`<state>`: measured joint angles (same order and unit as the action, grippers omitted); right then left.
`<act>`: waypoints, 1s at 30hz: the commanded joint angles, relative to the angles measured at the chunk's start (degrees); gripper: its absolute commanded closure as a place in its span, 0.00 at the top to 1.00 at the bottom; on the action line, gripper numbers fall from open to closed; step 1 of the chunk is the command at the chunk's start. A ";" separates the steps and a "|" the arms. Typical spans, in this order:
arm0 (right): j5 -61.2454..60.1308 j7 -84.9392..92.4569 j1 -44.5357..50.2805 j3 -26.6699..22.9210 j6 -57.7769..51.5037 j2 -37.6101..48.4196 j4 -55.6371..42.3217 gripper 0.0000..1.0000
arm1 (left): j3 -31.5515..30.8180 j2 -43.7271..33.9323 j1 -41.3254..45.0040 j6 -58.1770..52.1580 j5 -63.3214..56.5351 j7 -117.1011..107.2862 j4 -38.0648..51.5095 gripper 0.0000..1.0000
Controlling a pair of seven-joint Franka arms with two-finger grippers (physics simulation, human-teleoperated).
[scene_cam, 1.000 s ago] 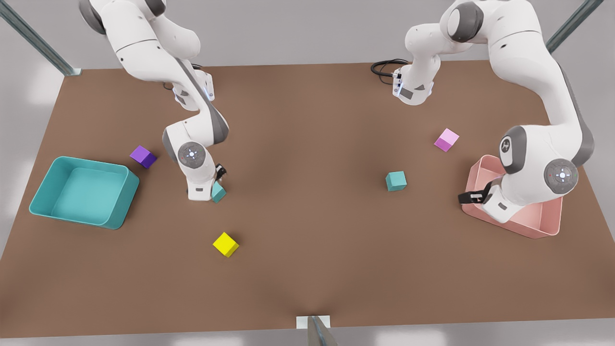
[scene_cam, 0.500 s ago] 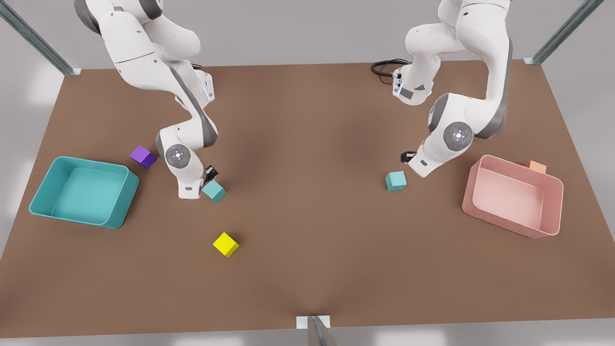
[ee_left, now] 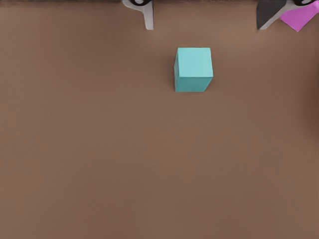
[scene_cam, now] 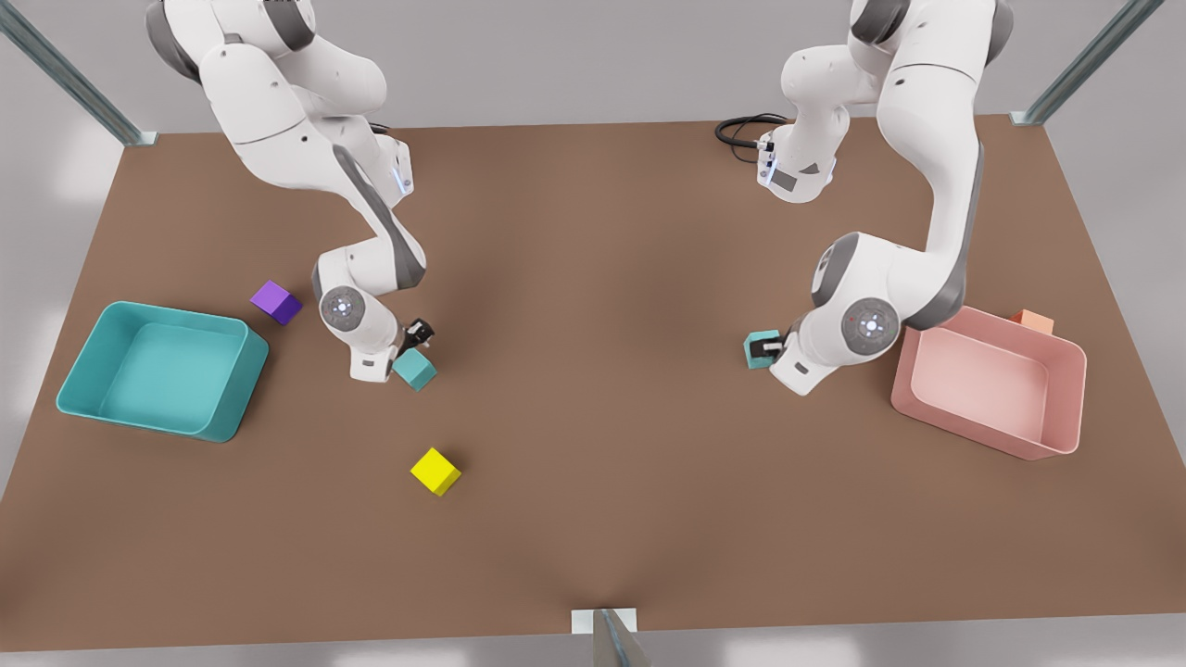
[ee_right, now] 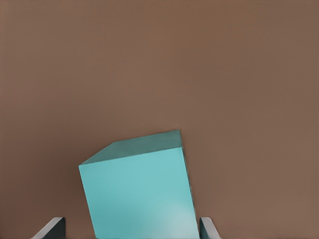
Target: Stack the two blue cubes on top of each other
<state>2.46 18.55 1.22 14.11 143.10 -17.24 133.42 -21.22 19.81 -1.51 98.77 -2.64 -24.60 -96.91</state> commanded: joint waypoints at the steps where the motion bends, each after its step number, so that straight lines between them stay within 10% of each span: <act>1: -0.35 -0.27 0.10 0.04 2.18 -0.42 -0.09 1.00 | -0.04 -0.21 -0.07 -3.76 -0.17 -5.55 -0.03 1.00; 19: -0.70 -0.27 0.54 0.56 6.40 -4.47 -0.70 1.00 | -0.04 -0.21 -0.42 -4.64 -0.08 -6.42 0.32 1.00; 24: -0.70 -0.27 0.63 0.65 6.40 -4.73 -1.05 0.50 | -0.04 -0.12 -0.60 -4.99 -0.08 -6.42 0.50 1.00; 30: -0.79 0.08 0.63 1.18 -2.82 3.70 -1.84 0.43 | -0.04 -0.12 -0.42 -4.99 -0.08 -6.42 0.50 1.00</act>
<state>0.40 20.31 1.77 15.31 145.91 -14.65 131.39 -21.24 19.73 -1.97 93.93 -2.69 -29.74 -96.44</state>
